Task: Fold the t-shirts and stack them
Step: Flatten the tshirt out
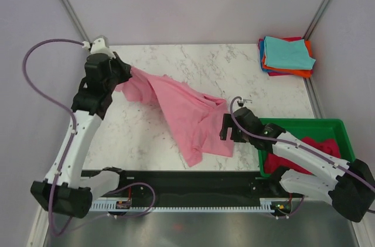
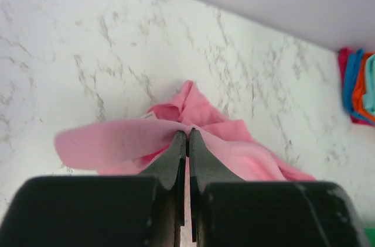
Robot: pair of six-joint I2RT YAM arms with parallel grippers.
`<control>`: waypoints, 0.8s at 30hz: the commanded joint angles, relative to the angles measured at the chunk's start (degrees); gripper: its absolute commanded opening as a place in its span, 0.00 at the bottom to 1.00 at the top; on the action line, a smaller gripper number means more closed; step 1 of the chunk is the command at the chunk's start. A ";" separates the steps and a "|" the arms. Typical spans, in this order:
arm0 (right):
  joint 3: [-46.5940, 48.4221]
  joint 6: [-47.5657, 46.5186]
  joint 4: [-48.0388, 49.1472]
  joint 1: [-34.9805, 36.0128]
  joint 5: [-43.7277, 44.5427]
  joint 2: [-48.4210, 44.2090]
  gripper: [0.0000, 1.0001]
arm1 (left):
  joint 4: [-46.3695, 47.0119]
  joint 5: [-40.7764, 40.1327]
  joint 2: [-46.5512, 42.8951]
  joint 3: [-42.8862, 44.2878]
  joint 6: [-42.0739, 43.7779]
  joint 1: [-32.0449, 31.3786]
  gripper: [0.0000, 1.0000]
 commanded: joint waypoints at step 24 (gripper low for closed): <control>13.39 0.83 20.84 7.99 -5.43 39.03 0.83 | -3.55 -2.79 -18.57 -20.98 5.04 0.55 0.02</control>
